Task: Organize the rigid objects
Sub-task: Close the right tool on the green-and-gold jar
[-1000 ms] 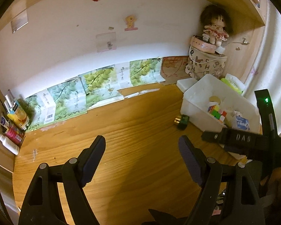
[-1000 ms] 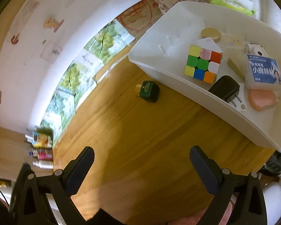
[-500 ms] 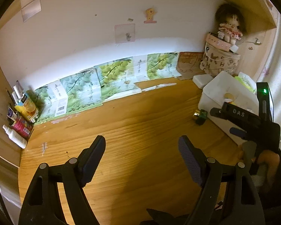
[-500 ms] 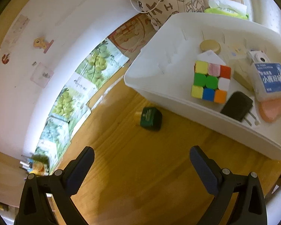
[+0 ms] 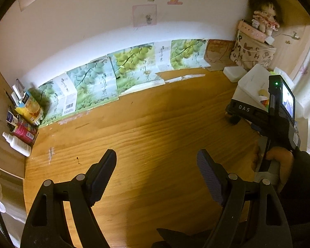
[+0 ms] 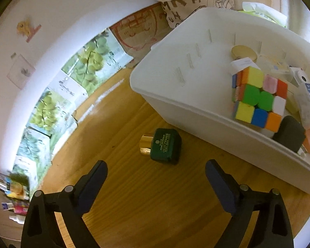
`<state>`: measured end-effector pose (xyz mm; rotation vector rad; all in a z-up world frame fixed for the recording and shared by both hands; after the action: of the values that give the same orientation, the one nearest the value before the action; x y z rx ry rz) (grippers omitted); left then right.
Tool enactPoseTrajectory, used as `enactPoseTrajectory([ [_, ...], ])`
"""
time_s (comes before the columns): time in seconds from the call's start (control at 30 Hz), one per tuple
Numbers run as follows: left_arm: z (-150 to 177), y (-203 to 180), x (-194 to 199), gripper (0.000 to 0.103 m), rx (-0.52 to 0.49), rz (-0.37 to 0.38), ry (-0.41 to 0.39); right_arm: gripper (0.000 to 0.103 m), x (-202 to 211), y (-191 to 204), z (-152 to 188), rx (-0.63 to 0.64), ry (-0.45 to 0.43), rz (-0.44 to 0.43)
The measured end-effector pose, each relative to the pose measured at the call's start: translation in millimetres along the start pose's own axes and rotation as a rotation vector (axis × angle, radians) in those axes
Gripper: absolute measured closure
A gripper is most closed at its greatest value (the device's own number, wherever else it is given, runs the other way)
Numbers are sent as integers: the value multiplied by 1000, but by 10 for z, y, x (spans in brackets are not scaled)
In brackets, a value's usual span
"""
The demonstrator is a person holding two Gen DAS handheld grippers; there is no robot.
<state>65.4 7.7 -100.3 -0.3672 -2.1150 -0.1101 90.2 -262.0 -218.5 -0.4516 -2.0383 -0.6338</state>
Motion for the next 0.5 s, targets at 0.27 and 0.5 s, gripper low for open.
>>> enactPoseTrajectory([
  [0.27,-4,128,-85,21,28,-27,37,14,-208,74,12,42,7,95],
  [0.5,3,194,-123,21,47,-34,50,21,-308,100,12,61,4,164],
])
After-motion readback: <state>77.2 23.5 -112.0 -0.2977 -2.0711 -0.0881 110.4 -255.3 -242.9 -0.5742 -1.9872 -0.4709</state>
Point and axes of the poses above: each gripper's, at about its wrist camera, not at the fingertips, and x roughly against the way its jaws point, y to its left, z to its underside, the point moved 2 cm from there along -x, roughly the way its jaws point, and after that the axes turned 10 degrees about x, right-handed, at the moved point
